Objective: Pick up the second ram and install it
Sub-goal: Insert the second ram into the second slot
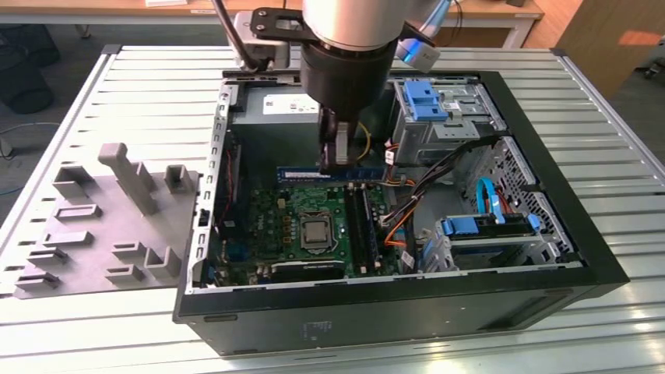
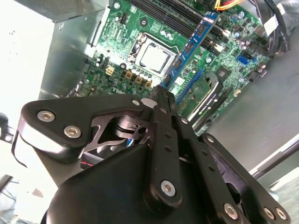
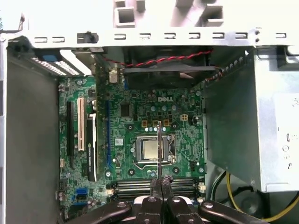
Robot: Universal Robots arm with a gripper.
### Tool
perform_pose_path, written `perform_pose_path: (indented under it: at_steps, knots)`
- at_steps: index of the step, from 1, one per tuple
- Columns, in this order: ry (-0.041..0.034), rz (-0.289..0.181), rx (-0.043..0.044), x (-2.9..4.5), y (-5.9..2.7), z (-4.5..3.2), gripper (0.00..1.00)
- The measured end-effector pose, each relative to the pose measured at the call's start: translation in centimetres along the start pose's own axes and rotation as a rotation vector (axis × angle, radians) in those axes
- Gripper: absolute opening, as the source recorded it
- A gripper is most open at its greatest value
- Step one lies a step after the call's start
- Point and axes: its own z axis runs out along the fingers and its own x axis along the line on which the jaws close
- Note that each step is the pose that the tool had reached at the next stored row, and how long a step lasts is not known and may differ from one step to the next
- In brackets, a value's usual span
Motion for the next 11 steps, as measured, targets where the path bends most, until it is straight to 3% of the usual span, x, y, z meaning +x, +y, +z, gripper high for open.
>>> perform_pose_path:
  at_steps: [11]
  knots:
    - [-0.0116,0.196,0.0078,0.00,-0.01,0.11,0.11]
